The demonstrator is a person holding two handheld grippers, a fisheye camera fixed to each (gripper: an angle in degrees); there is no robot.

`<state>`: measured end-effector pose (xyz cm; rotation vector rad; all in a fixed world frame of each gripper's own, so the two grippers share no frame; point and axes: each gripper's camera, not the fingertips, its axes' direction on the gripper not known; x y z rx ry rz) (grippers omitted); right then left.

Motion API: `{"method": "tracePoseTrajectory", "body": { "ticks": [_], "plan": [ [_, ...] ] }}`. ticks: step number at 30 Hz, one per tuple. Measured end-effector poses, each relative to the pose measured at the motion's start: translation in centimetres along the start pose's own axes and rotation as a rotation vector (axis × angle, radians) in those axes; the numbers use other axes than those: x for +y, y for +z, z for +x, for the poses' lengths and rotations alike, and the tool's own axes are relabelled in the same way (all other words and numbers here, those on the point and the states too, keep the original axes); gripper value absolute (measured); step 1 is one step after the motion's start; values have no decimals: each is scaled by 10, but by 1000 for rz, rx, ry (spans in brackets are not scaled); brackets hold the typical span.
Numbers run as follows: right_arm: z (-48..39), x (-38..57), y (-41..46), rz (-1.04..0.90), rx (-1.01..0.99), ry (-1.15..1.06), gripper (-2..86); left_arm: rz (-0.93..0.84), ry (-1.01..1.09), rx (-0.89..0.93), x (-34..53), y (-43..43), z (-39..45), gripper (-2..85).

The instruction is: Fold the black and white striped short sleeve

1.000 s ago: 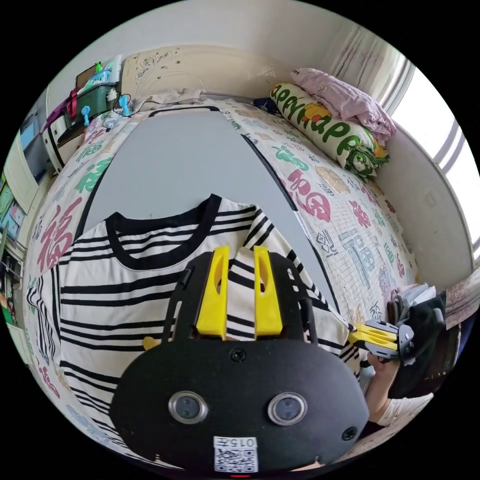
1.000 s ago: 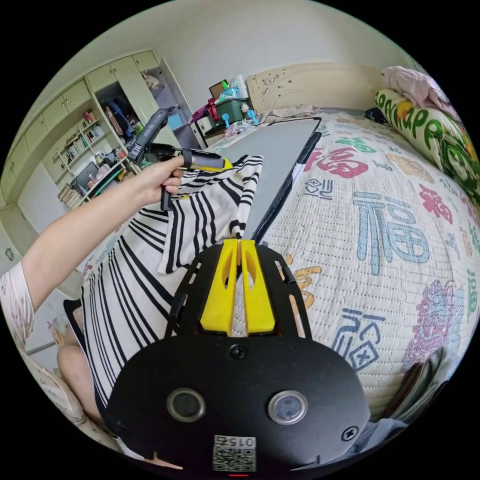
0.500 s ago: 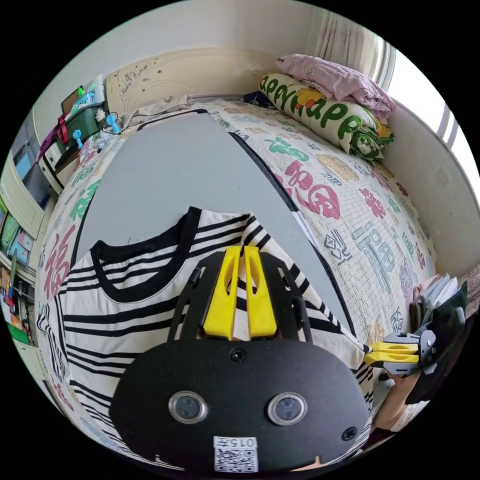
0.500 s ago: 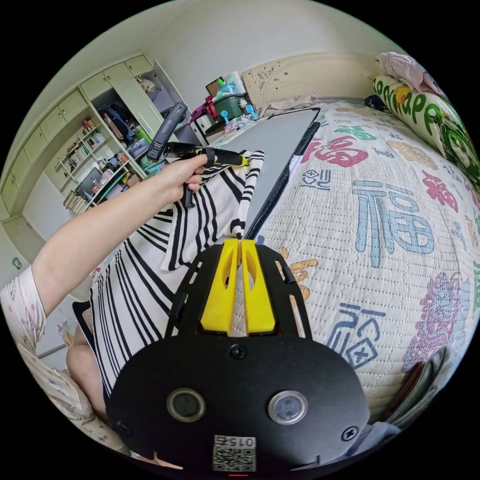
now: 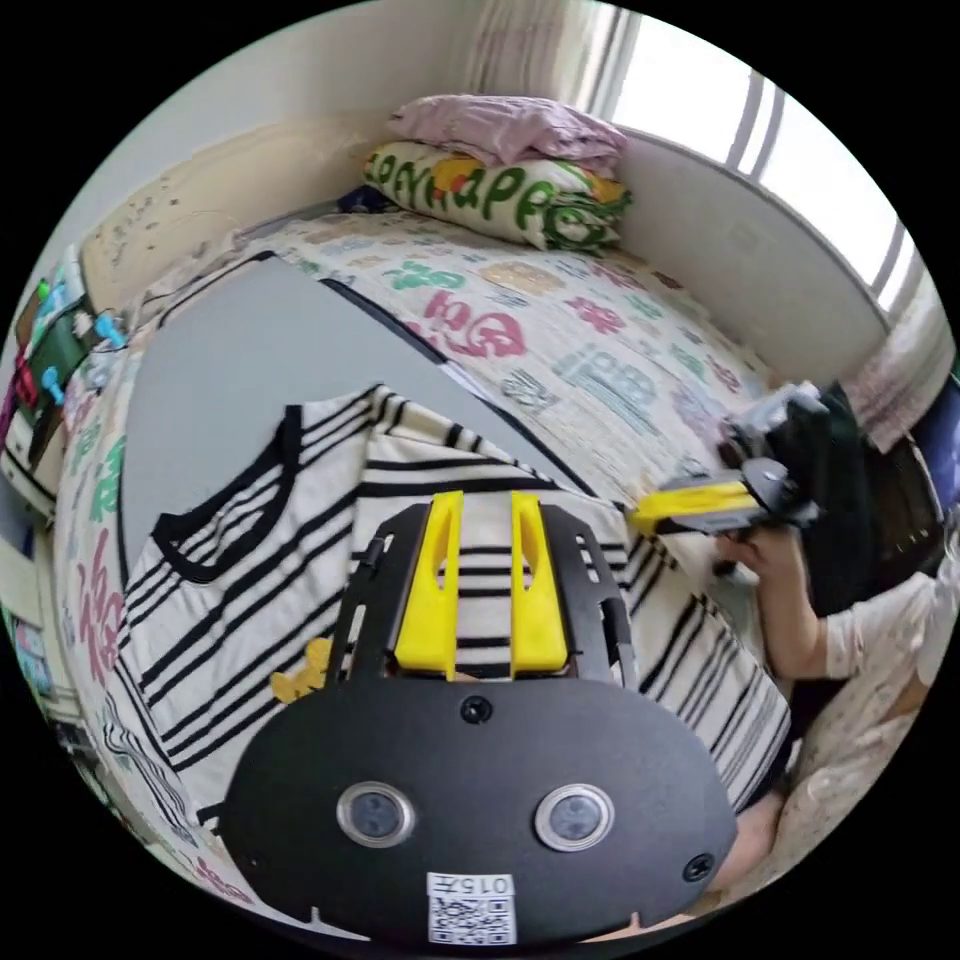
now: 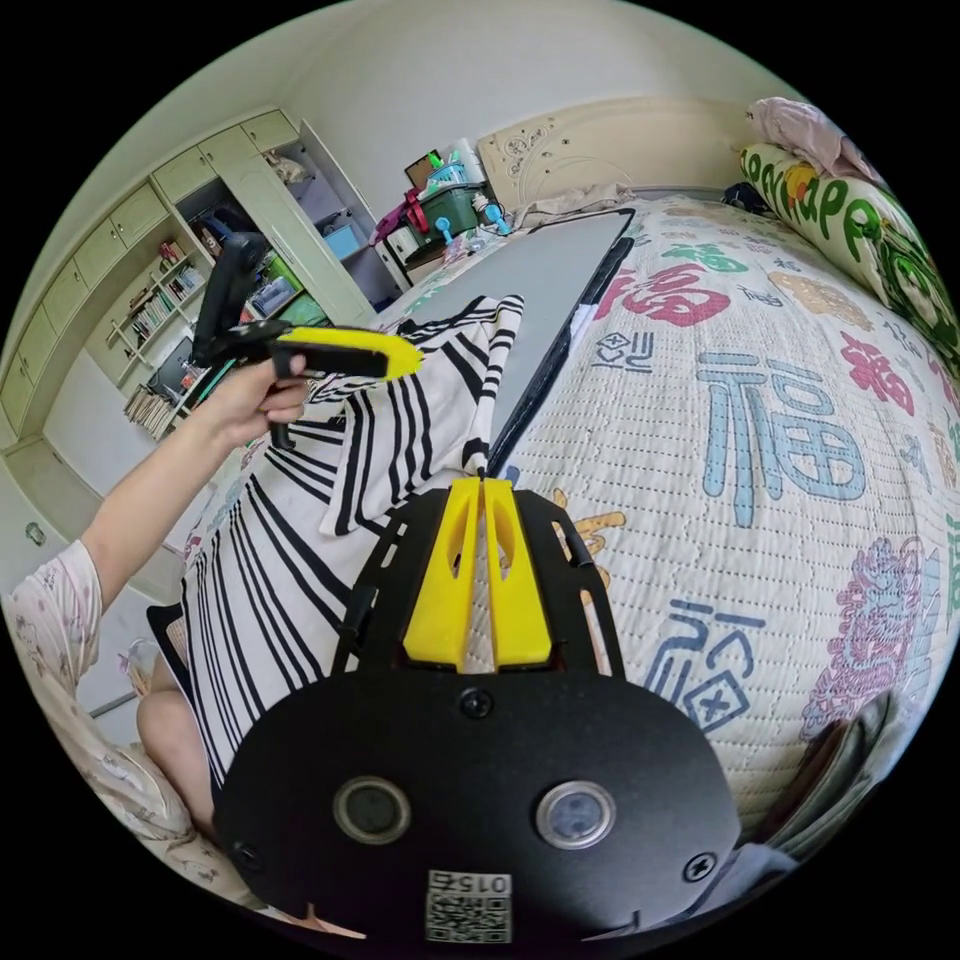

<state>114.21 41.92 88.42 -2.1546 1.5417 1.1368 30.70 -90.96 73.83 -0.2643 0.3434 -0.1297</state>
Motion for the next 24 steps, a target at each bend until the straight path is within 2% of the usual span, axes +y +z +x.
{"method": "tracePoseTrajectory", "body": {
  "ticks": [2,4,9,12,15,24],
  "plan": [
    [10,-5,-6,0,-2,1,-2,-2,49,112,42,7,41,85],
    [24,-11,-13,-2,-1,1,-2,-10,37,144,70,16,59,89],
    [56,-23,-27,-5,-2,3,-1,-46,53,49,110,52,88,89],
    [80,-29,-35,-7,-5,7,-2,-71,67,37,124,81,102,19],
    [102,-36,-43,-8,5,4,-2,-75,111,-5,142,98,120,-2],
    [174,-55,-54,-48,99,-26,-5,-50,45,98,223,139,109,1]
  ]
}}
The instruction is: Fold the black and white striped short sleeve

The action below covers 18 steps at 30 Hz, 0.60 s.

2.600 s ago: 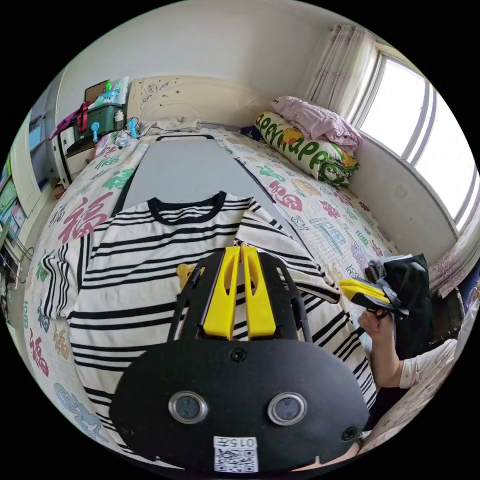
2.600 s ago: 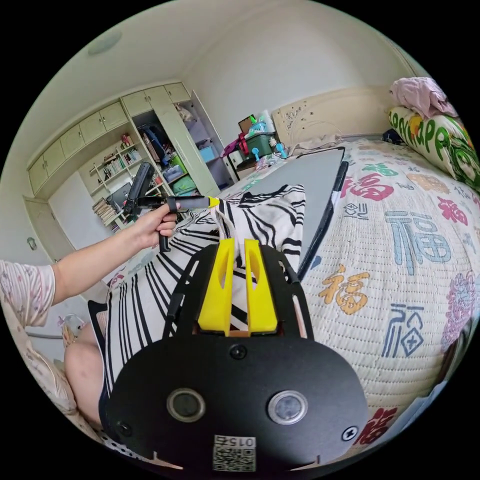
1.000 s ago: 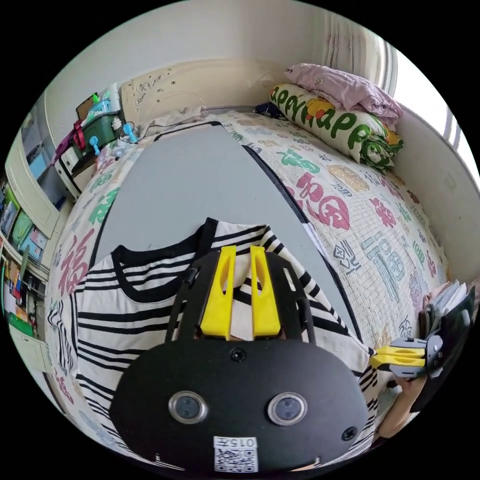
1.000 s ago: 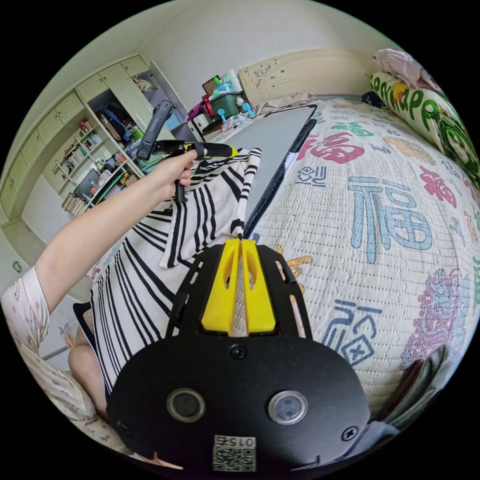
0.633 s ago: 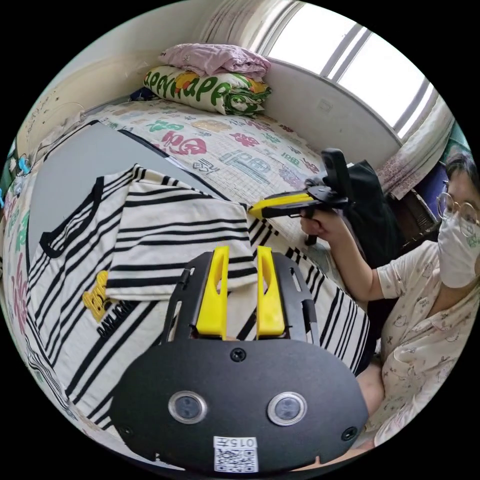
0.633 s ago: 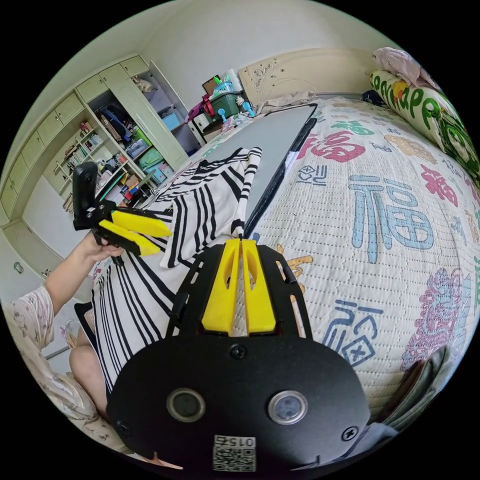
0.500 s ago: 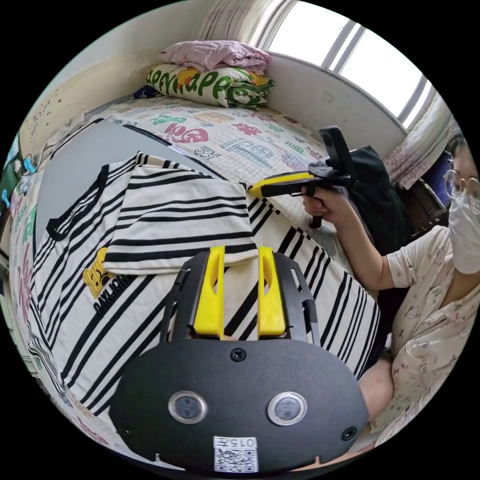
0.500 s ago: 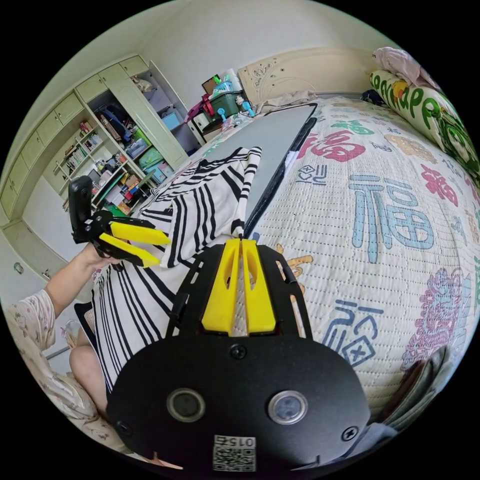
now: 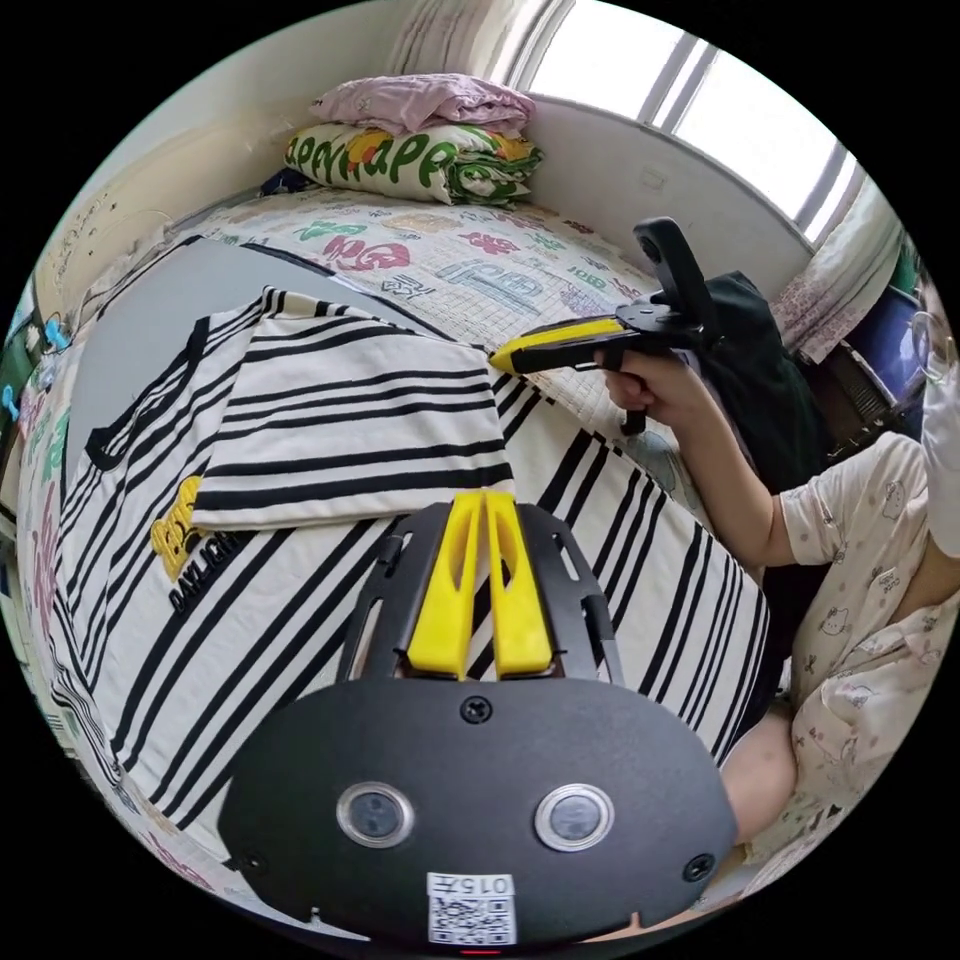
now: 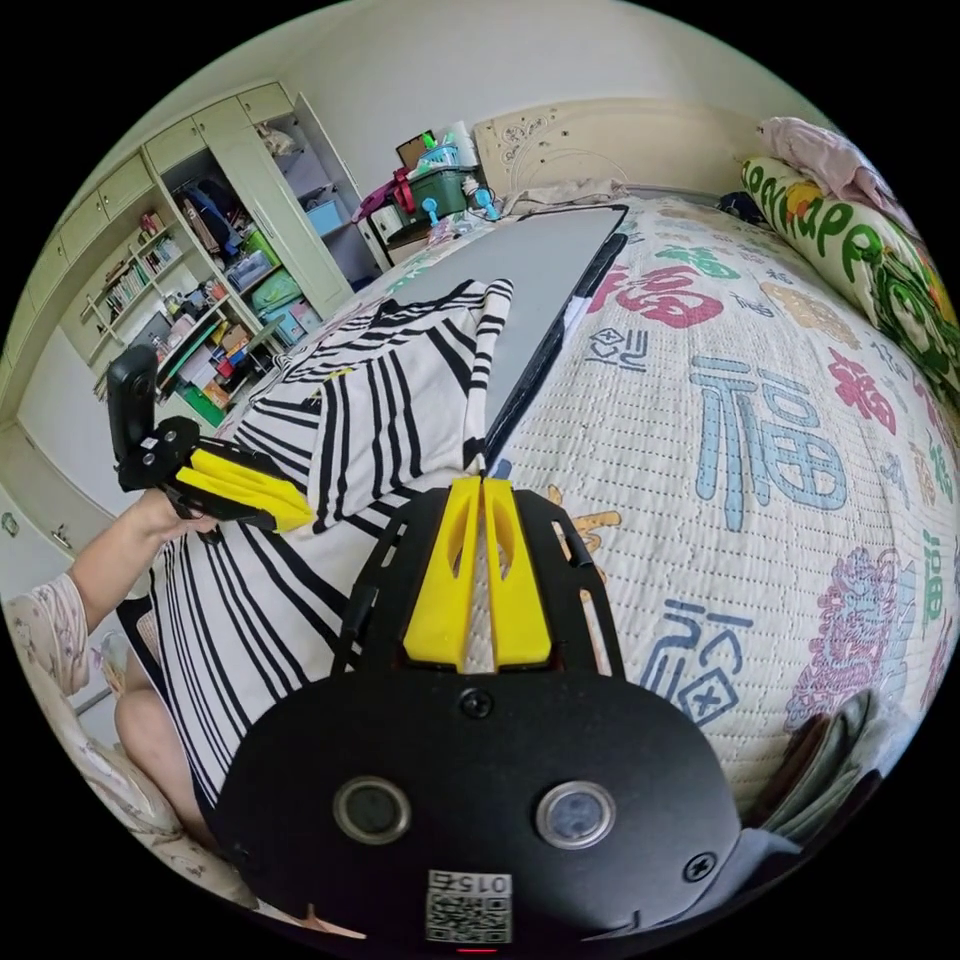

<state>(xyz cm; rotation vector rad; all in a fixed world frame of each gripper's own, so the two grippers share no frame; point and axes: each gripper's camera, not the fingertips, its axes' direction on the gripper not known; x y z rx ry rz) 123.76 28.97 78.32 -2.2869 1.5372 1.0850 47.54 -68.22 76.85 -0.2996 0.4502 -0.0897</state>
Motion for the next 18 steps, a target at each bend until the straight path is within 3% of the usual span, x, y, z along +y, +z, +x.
{"method": "tracePoseTrajectory", "body": {
  "ticks": [4,7,11,13,16,18],
  "plan": [
    [73,-1,-5,13,-119,69,-6,127,-101,124,82,-17,-34,12],
    [139,5,-7,44,-273,142,-4,343,-264,139,183,-58,-85,21],
    [225,24,-1,123,-468,265,-1,647,-681,27,383,-120,-177,44],
    [282,44,9,181,-523,402,-1,723,-872,-45,474,-138,-213,59],
    [320,56,27,195,-513,436,-4,763,-1077,-251,597,-152,-246,88],
    [339,63,40,202,-500,451,-4,786,-1119,-226,646,-140,-264,108]
  ]
}}
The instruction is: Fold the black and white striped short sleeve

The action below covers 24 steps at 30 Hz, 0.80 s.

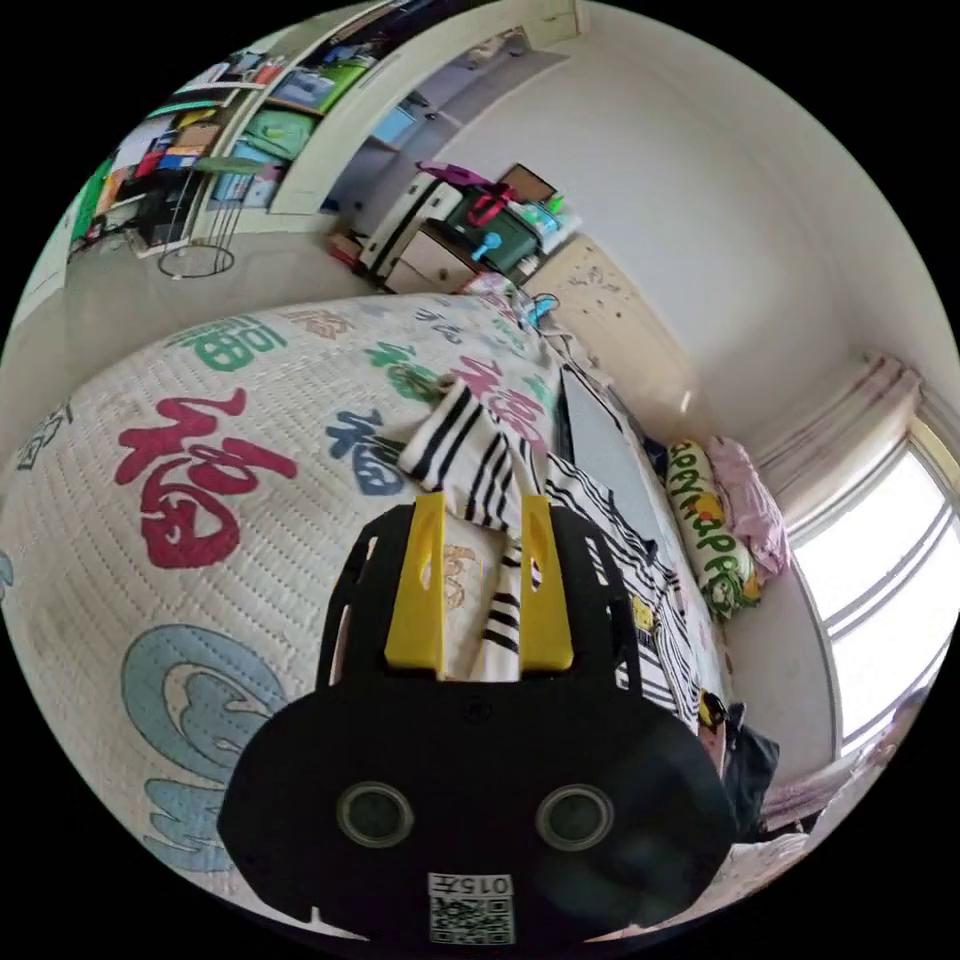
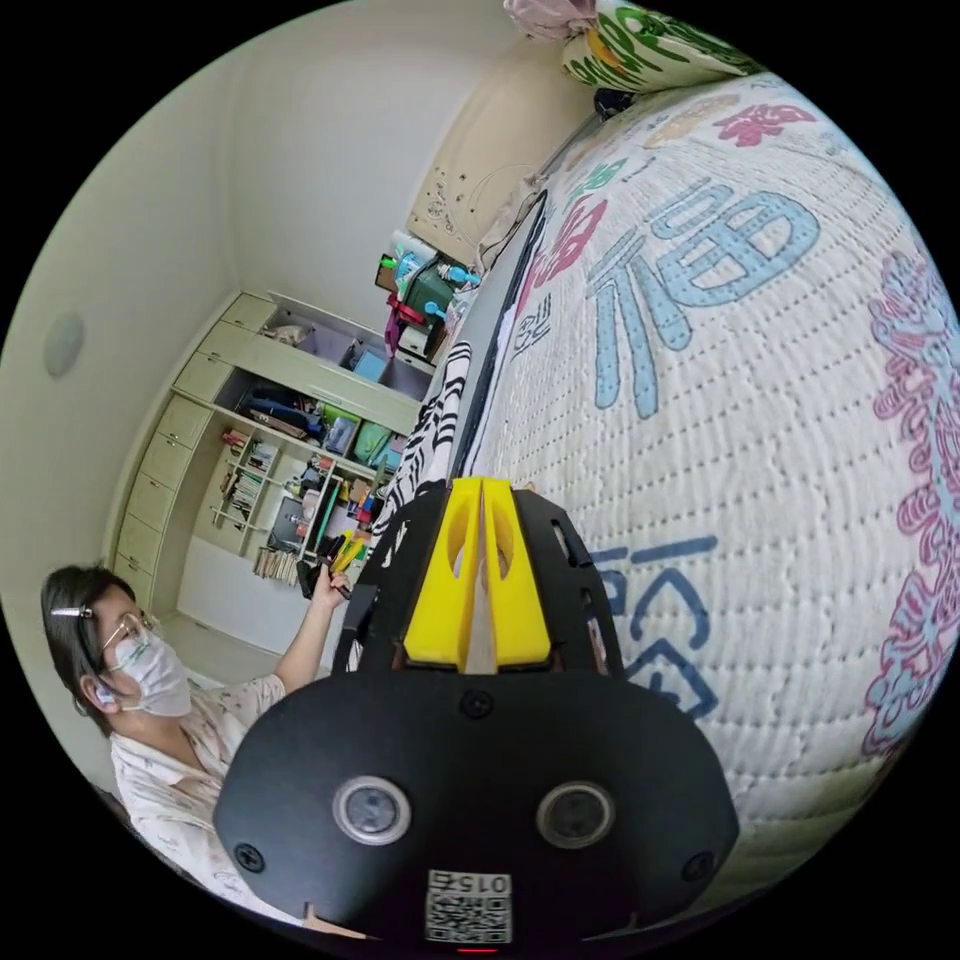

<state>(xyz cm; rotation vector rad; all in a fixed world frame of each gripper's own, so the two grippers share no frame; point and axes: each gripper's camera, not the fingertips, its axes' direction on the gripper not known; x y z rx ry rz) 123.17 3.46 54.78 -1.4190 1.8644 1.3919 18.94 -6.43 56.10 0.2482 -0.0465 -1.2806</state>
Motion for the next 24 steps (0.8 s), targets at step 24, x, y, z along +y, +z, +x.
{"method": "tracePoseTrajectory", "body": {
  "ticks": [24],
  "plan": [
    [-138,147,726,-557,413,-873,85,26,-151,433,175,2,-265,-6]
  ]
}}
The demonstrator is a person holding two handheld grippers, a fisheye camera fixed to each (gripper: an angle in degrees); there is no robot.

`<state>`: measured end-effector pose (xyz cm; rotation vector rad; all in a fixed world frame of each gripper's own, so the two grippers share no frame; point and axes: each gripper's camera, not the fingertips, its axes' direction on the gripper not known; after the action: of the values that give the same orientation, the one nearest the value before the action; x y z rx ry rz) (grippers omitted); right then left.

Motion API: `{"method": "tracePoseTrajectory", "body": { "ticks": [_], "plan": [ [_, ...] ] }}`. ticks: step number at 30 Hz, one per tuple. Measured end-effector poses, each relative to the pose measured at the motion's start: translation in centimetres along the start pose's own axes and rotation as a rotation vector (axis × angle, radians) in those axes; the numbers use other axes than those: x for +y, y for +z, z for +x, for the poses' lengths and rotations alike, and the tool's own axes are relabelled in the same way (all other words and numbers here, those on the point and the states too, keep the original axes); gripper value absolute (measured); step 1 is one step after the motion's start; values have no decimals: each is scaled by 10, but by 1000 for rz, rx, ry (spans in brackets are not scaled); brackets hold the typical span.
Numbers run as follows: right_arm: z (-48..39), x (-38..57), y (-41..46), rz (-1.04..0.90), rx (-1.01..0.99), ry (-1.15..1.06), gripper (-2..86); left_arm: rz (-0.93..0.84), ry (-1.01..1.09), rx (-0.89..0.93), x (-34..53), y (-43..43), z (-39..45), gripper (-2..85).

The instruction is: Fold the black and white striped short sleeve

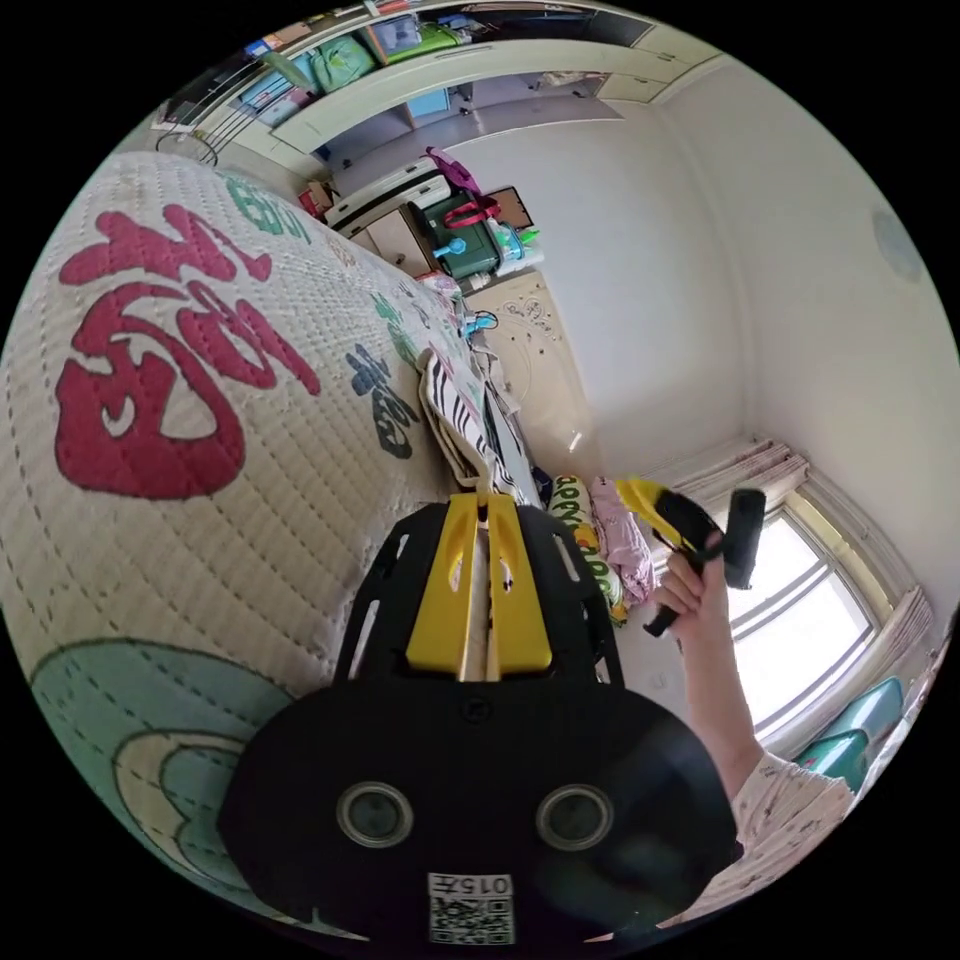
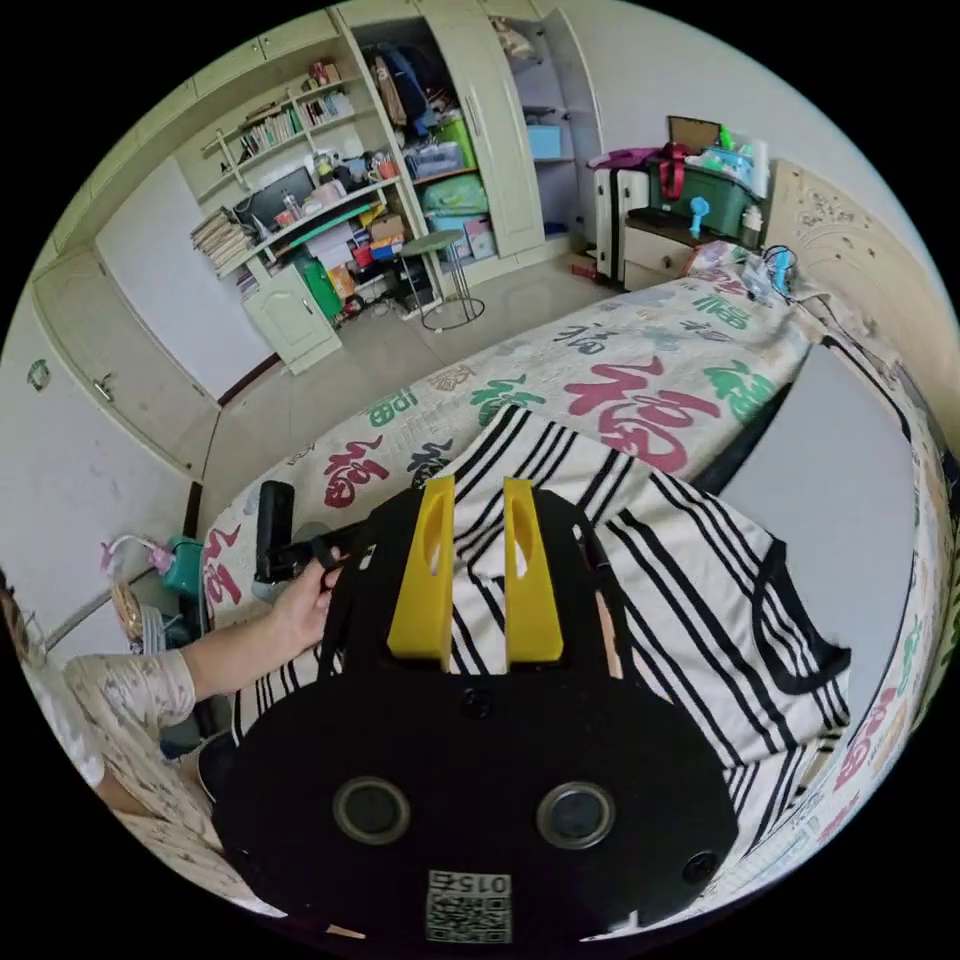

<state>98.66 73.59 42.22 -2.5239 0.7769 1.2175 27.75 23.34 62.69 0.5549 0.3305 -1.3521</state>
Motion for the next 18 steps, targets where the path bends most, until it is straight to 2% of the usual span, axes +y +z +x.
{"method": "tracePoseTrajectory", "body": {
  "ticks": [4,10,14,18],
  "plan": [
    [-15,-49,167,-111,262,51,99,-4,-27,68,7,-4,-17,-5],
    [8,-59,305,-162,324,164,126,16,-9,48,15,-6,-9,-5],
    [32,-45,354,-203,350,214,78,7,9,34,16,0,6,-5],
    [73,-19,321,-92,345,295,19,-9,19,27,12,9,25,-5]
  ]
}}
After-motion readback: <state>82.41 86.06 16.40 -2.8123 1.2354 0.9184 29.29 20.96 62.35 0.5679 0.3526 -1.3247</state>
